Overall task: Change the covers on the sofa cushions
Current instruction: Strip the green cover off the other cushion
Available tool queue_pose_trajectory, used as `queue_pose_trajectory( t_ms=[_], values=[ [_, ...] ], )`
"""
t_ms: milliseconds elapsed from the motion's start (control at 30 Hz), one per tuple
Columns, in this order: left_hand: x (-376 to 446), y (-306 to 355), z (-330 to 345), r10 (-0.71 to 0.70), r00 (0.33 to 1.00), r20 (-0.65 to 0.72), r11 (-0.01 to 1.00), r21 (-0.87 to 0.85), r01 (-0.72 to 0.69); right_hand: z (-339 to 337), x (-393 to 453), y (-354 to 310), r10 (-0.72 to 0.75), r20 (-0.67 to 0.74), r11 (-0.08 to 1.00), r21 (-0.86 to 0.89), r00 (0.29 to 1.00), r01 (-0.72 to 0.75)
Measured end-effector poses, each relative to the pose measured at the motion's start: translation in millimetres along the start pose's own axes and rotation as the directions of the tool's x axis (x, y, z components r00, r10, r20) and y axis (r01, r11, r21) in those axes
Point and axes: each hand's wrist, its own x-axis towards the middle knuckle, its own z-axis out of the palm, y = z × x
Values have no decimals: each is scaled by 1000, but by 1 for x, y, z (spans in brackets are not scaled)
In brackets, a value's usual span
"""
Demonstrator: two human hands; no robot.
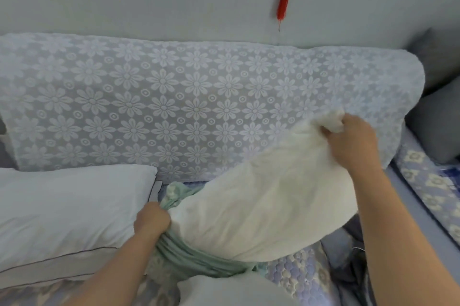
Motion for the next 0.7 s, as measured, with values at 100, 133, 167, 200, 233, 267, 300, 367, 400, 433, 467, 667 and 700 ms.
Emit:
queue_pose_trajectory(
  t_ms=[100,133,167,200,233,267,300,367,400,433,467,667,700],
  values=[
    [-26,9,13,110,993,34,994,8,-110,31,-16,29,141,196,921,-387,970,-56],
    [-34,11,24,172,983,66,985,23,-173,48,-33,27,69,218,943,-334,974,8],
    [-44,15,35,217,970,113,973,52,-224,64,-54,20,-23,307,972,-216,952,93],
    [-53,20,46,258,955,150,958,87,-272,83,-85,7,-131,478,977,-89,869,196],
    [-60,25,54,281,943,178,945,119,-304,105,-122,-5,-217,651,950,-31,728,311],
    [-66,29,59,300,934,192,931,154,-331,131,-156,-9,-291,731,912,15,618,411],
    [-72,33,62,304,931,203,925,171,-339,157,-186,-4,-329,773,868,21,542,497],
    [-78,33,59,304,929,212,931,140,-336,190,-218,12,-320,855,837,53,409,544],
    [-80,31,58,307,924,227,932,123,-340,196,-222,23,-323,860,836,63,395,545],
    [-83,31,56,301,922,244,939,93,-331,197,-221,30,-357,841,818,71,407,571],
    [-85,31,55,298,923,244,949,26,-313,194,-220,34,-386,816,819,88,431,568],
    [-92,66,48,317,937,147,921,-283,-268,202,-220,25,-390,756,823,31,526,567],
    [-86,65,41,305,948,89,930,-243,-276,201,-215,24,-438,734,781,25,519,624]
  ],
)
